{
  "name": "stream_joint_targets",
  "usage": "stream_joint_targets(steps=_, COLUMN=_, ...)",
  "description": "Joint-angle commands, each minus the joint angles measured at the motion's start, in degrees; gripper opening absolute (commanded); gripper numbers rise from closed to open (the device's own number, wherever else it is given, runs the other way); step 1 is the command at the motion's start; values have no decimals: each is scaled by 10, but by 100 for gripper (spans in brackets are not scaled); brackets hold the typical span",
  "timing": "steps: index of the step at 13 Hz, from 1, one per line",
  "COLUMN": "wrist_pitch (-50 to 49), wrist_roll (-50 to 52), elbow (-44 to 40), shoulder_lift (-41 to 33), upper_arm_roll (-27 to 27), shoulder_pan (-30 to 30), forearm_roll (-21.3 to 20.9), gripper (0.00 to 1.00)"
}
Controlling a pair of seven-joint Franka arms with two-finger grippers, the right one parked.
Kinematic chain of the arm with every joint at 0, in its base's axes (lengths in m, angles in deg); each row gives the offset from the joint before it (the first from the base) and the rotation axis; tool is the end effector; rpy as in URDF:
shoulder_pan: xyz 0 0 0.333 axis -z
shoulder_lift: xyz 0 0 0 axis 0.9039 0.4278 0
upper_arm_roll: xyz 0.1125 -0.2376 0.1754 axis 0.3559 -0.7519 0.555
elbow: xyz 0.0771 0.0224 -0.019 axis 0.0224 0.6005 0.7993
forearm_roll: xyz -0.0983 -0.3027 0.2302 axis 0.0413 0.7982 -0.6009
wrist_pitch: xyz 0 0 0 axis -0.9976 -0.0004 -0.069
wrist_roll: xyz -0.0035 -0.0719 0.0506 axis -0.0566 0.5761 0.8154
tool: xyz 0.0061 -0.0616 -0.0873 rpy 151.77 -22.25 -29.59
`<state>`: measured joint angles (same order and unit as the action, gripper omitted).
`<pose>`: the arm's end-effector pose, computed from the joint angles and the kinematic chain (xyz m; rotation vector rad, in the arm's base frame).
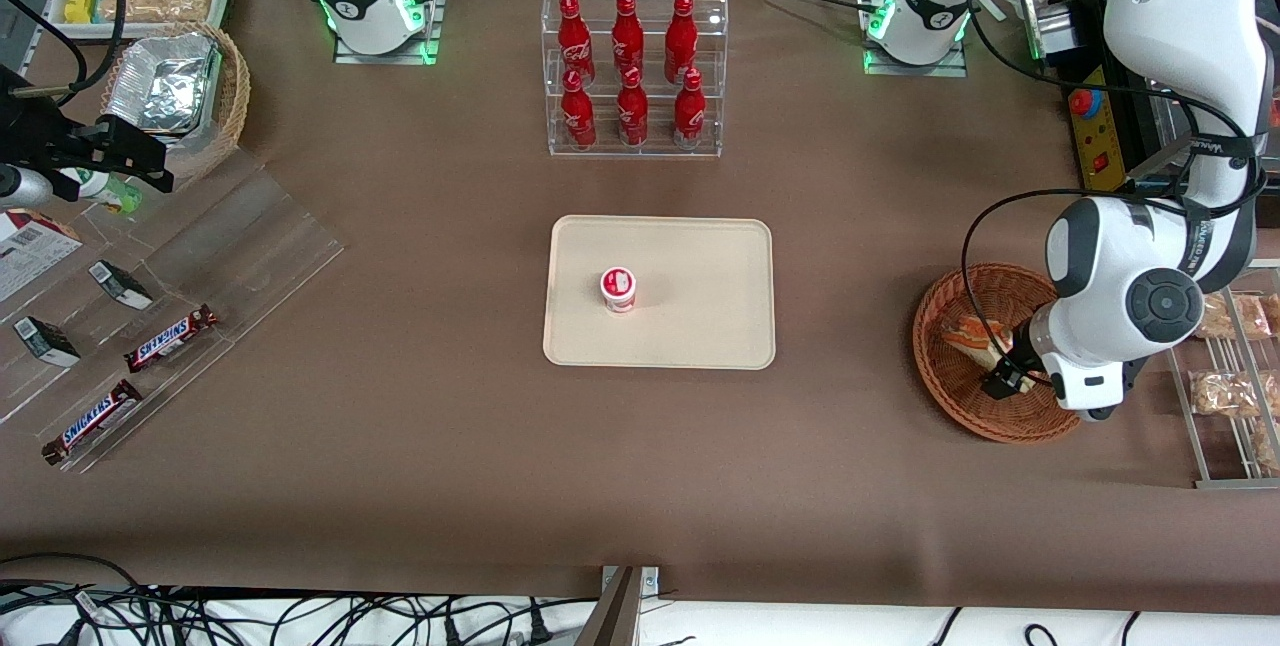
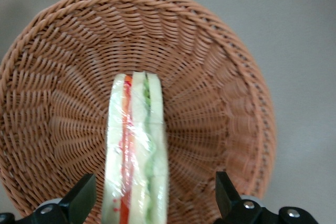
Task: Place sandwich from basket to tray
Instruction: 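Lower the open left gripper around the wrapped sandwich and close it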
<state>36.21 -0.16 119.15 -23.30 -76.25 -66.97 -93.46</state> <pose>0.6713 0.0078 0.2630 -2.7271 -1.3119 0.0425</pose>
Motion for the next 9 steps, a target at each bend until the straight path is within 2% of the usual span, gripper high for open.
stream_joint_targets(steps=1, wrist_pitch=22, wrist_roll=34, elbow=30, shoulder_lift=-6, upper_arm_roll=-1, shoulder_pan=0, forearm_roll=-57, gripper=100)
stream_joint_targets(steps=5, wrist_pitch=61, wrist_roll=49, elbow=65, shoulder_lift=-7, upper_arm_roll=-2, shoulder_pan=1, forearm_roll=-61, gripper=100)
stream_joint_targets(steps=6, wrist_pitch=60, wrist_roll=54, elbow=65, shoulder_lift=-6, upper_arm_roll=-3, shoulder_pan=1, forearm_roll=-61, gripper=63)
stream_joint_targets(steps=7, wrist_pitch=60, wrist_roll=55, elbow=65, shoulder_lift=-7, upper_arm_roll=-6, shoulder_pan=1, forearm_roll=-61, gripper=19)
stream_joint_targets(steps=8, wrist_pitch=59, wrist_roll=54, elbow=65, shoulder_lift=-7, upper_arm_roll=-7, shoulder_pan=1, forearm_roll=-61, gripper=0)
stream_joint_targets(steps=9, wrist_pitch=58, wrist_roll=52, elbow=64, shoulder_lift=-9, upper_arm_roll=-7, shoulder_pan=1, forearm_roll=-61, gripper=0)
